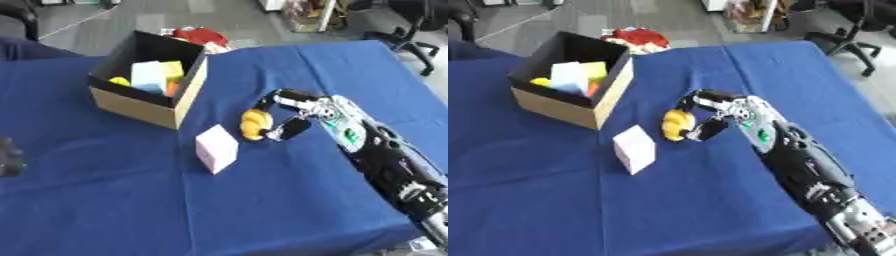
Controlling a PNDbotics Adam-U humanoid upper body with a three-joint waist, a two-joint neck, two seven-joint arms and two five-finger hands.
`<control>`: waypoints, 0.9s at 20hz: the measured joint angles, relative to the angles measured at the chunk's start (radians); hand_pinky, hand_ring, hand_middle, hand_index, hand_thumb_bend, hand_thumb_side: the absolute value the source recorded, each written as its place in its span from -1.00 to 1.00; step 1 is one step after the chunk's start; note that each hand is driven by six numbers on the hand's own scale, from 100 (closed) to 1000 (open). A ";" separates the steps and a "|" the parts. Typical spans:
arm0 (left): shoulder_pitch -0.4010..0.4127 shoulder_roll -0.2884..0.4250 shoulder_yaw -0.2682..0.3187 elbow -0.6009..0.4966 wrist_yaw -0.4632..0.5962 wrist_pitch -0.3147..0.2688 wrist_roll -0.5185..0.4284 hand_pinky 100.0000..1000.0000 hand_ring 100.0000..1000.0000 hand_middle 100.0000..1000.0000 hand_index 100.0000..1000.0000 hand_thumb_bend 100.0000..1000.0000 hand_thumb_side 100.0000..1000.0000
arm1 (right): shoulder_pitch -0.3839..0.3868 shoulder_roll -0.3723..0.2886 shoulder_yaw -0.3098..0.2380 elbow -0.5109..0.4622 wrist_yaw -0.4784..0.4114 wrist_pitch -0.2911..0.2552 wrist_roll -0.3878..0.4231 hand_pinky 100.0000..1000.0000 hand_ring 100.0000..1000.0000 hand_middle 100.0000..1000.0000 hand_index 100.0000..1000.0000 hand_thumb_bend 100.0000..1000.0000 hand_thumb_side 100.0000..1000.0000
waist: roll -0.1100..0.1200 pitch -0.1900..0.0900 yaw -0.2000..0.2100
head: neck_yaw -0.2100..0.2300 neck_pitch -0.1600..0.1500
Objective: Pick up objects on the table and place them in the box.
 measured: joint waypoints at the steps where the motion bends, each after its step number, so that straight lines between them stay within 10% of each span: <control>1: 0.000 0.000 0.000 0.000 0.000 0.000 0.000 0.37 0.19 0.20 0.54 -0.48 0.13 | -0.001 0.004 0.001 0.001 0.011 0.003 -0.019 0.94 0.48 0.04 0.37 -0.55 -0.86 | 0.000 0.000 0.000 | -0.001 0.000; 18: 0.000 0.000 0.000 0.000 0.002 0.001 -0.001 0.37 0.19 0.19 0.54 -0.49 0.14 | -0.024 0.019 -0.001 -0.010 0.136 0.043 -0.282 0.74 0.07 -0.63 -0.30 -1.00 -1.00 | 0.000 0.000 0.001 | -0.006 0.000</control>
